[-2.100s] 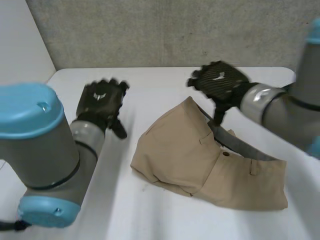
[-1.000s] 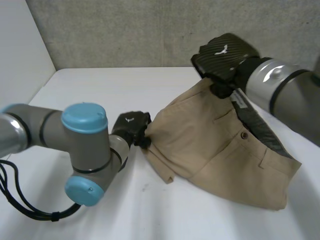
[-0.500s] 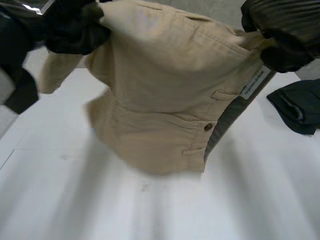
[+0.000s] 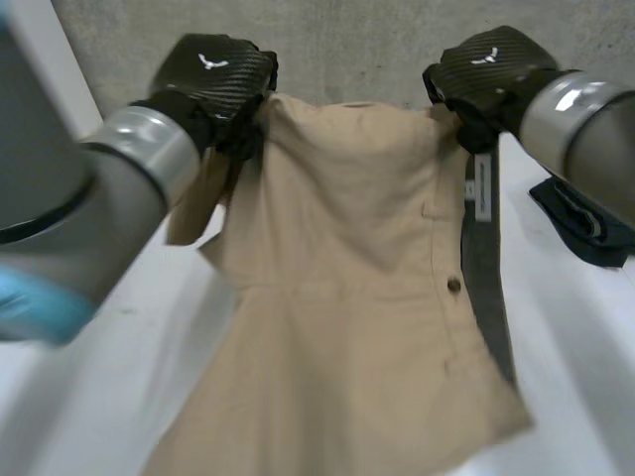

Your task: Fold the laundry.

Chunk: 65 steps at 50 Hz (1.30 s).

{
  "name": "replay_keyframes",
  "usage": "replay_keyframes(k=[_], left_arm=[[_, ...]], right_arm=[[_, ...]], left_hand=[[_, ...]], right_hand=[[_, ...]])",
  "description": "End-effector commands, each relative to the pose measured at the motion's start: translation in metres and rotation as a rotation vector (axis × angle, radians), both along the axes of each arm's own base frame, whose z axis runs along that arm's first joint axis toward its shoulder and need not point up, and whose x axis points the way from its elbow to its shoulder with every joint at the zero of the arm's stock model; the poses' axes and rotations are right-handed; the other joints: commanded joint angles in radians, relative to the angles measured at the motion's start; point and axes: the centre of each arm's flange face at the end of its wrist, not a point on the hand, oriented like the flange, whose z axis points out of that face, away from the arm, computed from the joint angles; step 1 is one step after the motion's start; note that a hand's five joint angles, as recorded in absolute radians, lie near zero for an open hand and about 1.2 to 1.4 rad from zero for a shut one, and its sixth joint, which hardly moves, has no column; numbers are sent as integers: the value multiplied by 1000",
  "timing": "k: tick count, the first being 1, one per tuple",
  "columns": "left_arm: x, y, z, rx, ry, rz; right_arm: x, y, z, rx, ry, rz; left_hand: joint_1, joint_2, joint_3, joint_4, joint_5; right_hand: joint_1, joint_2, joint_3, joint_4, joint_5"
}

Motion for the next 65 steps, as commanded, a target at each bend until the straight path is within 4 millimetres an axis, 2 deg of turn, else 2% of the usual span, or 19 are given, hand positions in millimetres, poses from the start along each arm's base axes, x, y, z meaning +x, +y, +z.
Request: replay_keyframes(k=[1, 3, 4, 5, 6, 7, 8, 11, 16, 19, 26, 27, 32, 34, 39, 42, 46, 55, 65], left_arm=[[-28, -90, -28, -162, 13, 100], [-35, -100, -32, -188, 26, 114], [-40, -108, -36, -202, 39, 124], [-41, -111, -37, -209, 43, 132], [-43, -114, -39, -213, 47, 134], [-44, -116, -40, -216, 51, 135], [-45, -118, -43, -219, 55, 137], [-45, -118, -47, -207, 51, 138], [-44, -107, -75, -124, -2, 126], [-39, -99, -79, -93, -21, 135], [-9, -58, -81, 11, -56, 179], [-4, -51, -82, 27, -57, 182], [22, 2, -98, 194, -81, 173], [29, 16, -104, 244, -90, 169], [46, 64, -138, 424, -161, 132], [50, 80, -153, 476, -196, 112], [57, 96, -172, 535, -248, 104], [58, 95, -193, 564, -274, 113], [53, 89, -198, 545, -264, 115]], right_arm=[[27, -84, -24, -163, -125, -152], [31, -107, -37, -211, -155, -218], [33, -112, -42, -223, -158, -231], [34, -117, -48, -230, -155, -244], [36, -120, -55, -231, -147, -249], [39, -124, -71, -219, -110, -248], [41, -125, -77, -216, -90, -245], [41, -123, -91, -182, -19, -252], [39, -103, -91, -102, 27, -232], [32, -89, -86, -62, 51, -218], [23, -48, -95, 29, 153, -87], [21, -36, -100, 52, 196, -25], [-1, -19, -129, 121, 356, 90], [-8, -18, -139, 133, 399, 114], [-25, -24, -160, 151, 476, 131], [-28, -34, -179, 176, 471, 139], [-30, -45, -192, 168, 438, 168], [-31, -60, -216, 139, 397, 191], [-32, -71, -231, 122, 379, 175]], left_hand=[[256, 200, 204, 198, 270], [256, 200, 204, 198, 270], [-561, -617, -612, -619, -547], [-966, -1022, -1017, -1024, -952], [-940, -996, -991, -998, -926], [-814, -870, -865, -872, -800], [-966, -1022, -1017, -1024, -952], [-966, -1022, -1017, -1024, -952], [-966, -1022, -1017, -1024, -952], [-966, -1022, -1017, -1024, -952], [-930, -986, -982, -988, -916], [-904, -960, -955, -962, -890], [-754, -810, -806, -813, -740], [-719, -775, -770, -777, -705], [-566, -622, -618, -625, -552], [-540, -595, -591, -598, -525], [-540, -595, -591, -598, -525], [-507, -563, -559, -565, -493], [-419, -475, -471, -477, -405]], right_hand=[[435, 223, 220, 207, 247], [435, 223, 220, 207, 247], [29, -183, -186, -199, -159], [-553, -765, -768, -782, -742], [-786, -999, -1001, -1015, -975], [-786, -999, -1001, -1015, -975], [-786, -999, -1001, -1015, -975], [-786, -999, -1001, -1015, -975], [-786, -999, -1001, -1015, -975], [-786, -999, -1001, -1015, -975], [-786, -999, -1001, -1015, -975], [-786, -999, -1001, -1015, -975], [-786, -999, -1001, -1015, -975], [-786, -999, -1001, -1015, -975], [-645, -857, -860, -873, -833], [-583, -795, -798, -811, -771], [-501, -713, -716, -729, -689], [-353, -566, -568, -582, -542], [-271, -484, -486, -500, -460]])
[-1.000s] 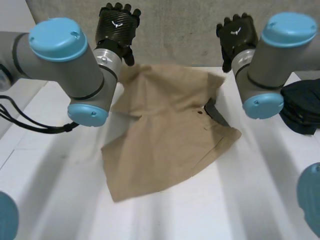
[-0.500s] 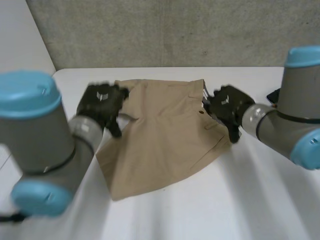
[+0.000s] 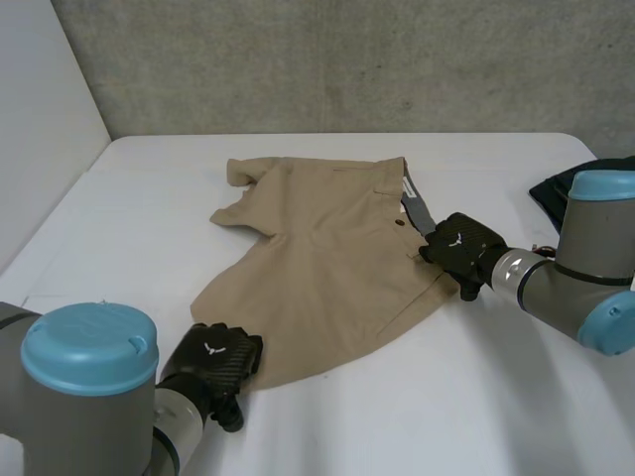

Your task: Fold the laundry.

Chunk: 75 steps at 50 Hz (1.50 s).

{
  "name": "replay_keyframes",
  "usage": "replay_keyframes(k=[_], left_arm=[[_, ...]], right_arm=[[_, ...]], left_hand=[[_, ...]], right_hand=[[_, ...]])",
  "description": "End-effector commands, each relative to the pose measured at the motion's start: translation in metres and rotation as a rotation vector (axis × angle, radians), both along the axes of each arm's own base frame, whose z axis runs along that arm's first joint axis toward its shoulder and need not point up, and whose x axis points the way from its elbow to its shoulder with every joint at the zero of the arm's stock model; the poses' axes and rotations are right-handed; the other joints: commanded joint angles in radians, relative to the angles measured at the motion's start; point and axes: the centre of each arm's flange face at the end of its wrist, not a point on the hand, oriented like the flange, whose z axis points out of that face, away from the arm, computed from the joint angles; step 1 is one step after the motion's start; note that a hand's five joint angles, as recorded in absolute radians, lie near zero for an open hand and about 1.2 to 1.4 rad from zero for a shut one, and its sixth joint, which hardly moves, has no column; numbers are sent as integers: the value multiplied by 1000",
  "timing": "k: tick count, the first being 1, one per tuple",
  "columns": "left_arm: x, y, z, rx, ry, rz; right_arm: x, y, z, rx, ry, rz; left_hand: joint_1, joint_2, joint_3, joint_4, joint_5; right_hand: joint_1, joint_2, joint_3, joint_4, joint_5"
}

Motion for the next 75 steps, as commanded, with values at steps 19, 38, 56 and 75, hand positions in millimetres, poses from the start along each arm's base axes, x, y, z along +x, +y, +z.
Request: replay_keyframes(k=[19, 38, 56, 75], left_arm=[[-11, -16, -17, -51, 11, 11], [-16, -28, -14, -86, 11, 39], [7, -24, 51, -281, -89, -18], [8, -38, 13, -155, -133, -26]], right_arm=[[4, -13, 1, 12, -81, -44], [-7, 16, 35, 78, -69, -92], [-37, 89, 78, 357, -20, -174], [-35, 52, 38, 315, -128, -354]], left_hand=[[257, 266, 267, 263, 266], [788, 797, 798, 794, 797], [788, 797, 798, 794, 797], [-57, -48, -47, -51, -48]], right_hand=[[918, 834, 835, 839, 859], [918, 834, 835, 839, 859], [918, 834, 835, 839, 859], [918, 834, 835, 839, 859]])
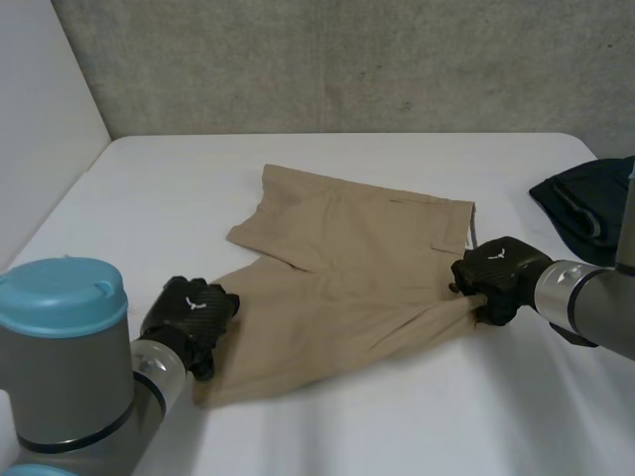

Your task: Fold the laundry.

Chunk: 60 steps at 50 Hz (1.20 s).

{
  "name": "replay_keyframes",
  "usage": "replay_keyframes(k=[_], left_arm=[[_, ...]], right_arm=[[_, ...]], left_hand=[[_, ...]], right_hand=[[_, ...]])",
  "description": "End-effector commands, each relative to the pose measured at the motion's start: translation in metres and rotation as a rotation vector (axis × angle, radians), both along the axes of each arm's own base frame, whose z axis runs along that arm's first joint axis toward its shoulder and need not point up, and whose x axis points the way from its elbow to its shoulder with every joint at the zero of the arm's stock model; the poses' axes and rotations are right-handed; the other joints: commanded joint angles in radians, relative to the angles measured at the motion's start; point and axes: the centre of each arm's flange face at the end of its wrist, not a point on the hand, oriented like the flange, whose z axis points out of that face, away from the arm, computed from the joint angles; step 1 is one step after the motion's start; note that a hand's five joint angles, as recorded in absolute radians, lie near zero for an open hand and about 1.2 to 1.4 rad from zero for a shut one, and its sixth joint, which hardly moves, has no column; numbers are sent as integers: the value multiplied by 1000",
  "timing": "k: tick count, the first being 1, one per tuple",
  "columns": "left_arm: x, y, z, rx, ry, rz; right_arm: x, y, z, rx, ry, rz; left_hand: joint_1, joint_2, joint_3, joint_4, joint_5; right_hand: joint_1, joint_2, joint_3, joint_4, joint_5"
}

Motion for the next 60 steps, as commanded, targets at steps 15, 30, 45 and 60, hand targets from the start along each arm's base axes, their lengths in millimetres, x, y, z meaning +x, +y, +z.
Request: replay_keyframes(k=[15, 30, 45, 60], left_arm=[[1, 19, 8, 47, 87, 17], [-15, 33, -5, 131, 171, 9], [-23, 26, -33, 183, 138, 20], [-9, 25, 32, -31, 128, 31]], right_arm=[[-2, -11, -15, -9, -2, -65], [-3, -11, -16, -13, -2, -67], [-4, -10, -18, -10, -4, -71], [-15, 43, 21, -43, 118, 42]], left_hand=[[-71, -68, -70, -66, -62], [-235, -232, -235, -230, -226], [119, 122, 120, 124, 128], [818, 821, 819, 823, 827]], right_hand=[[426, 221, 213, 209, 242], [426, 221, 213, 209, 242], [426, 221, 213, 209, 242], [426, 221, 213, 209, 242]])
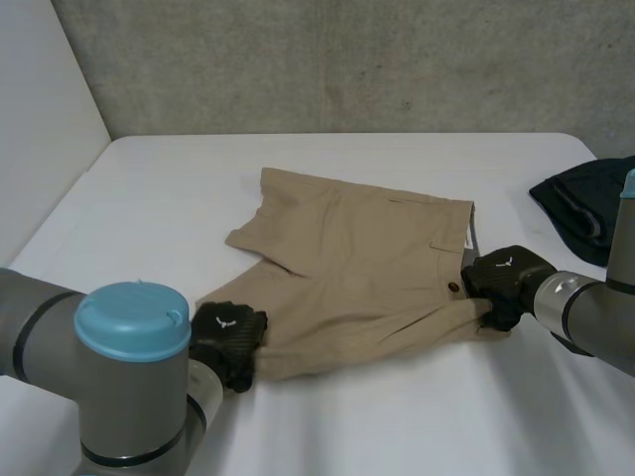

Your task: Fold the laundry.

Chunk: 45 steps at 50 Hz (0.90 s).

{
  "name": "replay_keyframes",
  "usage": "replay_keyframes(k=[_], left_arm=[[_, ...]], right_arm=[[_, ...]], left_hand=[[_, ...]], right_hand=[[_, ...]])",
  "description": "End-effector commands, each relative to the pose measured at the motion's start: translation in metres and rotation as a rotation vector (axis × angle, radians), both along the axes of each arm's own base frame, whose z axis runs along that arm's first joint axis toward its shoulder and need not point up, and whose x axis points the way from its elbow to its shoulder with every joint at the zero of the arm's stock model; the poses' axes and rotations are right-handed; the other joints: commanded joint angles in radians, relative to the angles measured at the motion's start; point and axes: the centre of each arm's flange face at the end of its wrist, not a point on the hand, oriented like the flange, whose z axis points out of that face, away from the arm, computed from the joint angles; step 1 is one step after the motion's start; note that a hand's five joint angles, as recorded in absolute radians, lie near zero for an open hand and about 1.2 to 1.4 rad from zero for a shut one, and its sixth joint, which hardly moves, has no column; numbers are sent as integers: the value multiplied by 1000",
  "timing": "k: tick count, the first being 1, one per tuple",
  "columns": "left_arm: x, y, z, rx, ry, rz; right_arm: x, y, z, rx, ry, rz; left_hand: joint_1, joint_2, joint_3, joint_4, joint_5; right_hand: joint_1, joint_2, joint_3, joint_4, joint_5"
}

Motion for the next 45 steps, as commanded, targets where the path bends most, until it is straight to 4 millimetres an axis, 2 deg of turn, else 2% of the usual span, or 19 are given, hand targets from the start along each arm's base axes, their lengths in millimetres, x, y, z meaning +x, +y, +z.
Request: replay_keyframes(k=[1, 5, 11, 15, 18, 21, 22, 23, 26, 27, 30, 31, 34, 35, 39, 43, 45], left_arm=[[19, 15, 56, -134, -64, -32], [33, 32, 63, -153, -224, -108], [48, 70, 57, -96, -427, -261], [45, 80, 58, -94, -444, -304], [41, 74, 59, -104, -439, -298], [22, 54, 58, -152, -409, -287], [17, 47, 58, -172, -395, -281], [5, 33, 59, -217, -363, -268], [-16, 9, 59, -303, -305, -242], [-30, -11, 58, -365, -263, -218], [-49, -40, 57, -452, -215, -186], [-59, -57, 55, -498, -200, -170], [-72, -82, 50, -560, -195, -152], [-79, -97, 45, -590, -203, -150], [-90, -130, 31, -639, -219, -158], [-96, -155, 18, -662, -187, -167], [-99, -161, 12, -672, -175, -175]], right_arm=[[-9, 51, 39, -35, 128, 129], [-17, 84, 44, -18, 251, 225], [-27, 139, 41, 134, 380, 386], [-27, 145, 42, 131, 371, 397], [-23, 130, 39, 64, 337, 342], [-20, 113, 35, 22, 298, 286], [-18, 101, 31, 13, 275, 256], [-17, 95, 28, 12, 264, 241], [-14, 74, 23, -18, 231, 187], [-13, 69, 22, -27, 224, 172], [-12, 47, 21, -107, 213, 104], [-13, 41, 22, -133, 211, 83], [-13, 19, 20, -227, 222, 21], [-13, 13, 20, -253, 219, 9], [-11, -14, 14, -345, 208, -42], [-9, -38, 6, -421, 203, -85], [-8, -48, 1, -441, 208, -107]], left_hand=[[269, 200, 216, 202, 236], [269, 200, 216, 202, 236], [269, 200, 216, 202, 236], [269, 200, 216, 202, 236], [269, 200, 216, 202, 236], [269, 200, 216, 202, 236], [269, 200, 216, 202, 236], [269, 200, 216, 202, 236], [269, 200, 216, 202, 236], [269, 200, 216, 202, 236], [269, 200, 216, 202, 236], [269, 200, 216, 202, 236], [269, 200, 216, 202, 236], [269, 200, 216, 202, 236], [269, 200, 216, 202, 236], [269, 200, 216, 202, 236], [269, 200, 216, 202, 236]], right_hand=[[426, 221, 213, 209, 241], [426, 221, 213, 209, 241], [426, 221, 213, 209, 241], [426, 221, 213, 209, 241], [426, 221, 213, 209, 241], [426, 221, 213, 209, 241], [426, 221, 213, 209, 241], [426, 221, 213, 209, 241], [426, 221, 213, 209, 241], [426, 221, 213, 209, 241], [426, 221, 213, 209, 241], [426, 221, 213, 209, 241], [426, 221, 213, 209, 241], [426, 221, 213, 209, 241], [426, 221, 213, 209, 241], [426, 221, 213, 209, 241], [426, 221, 213, 209, 241]])
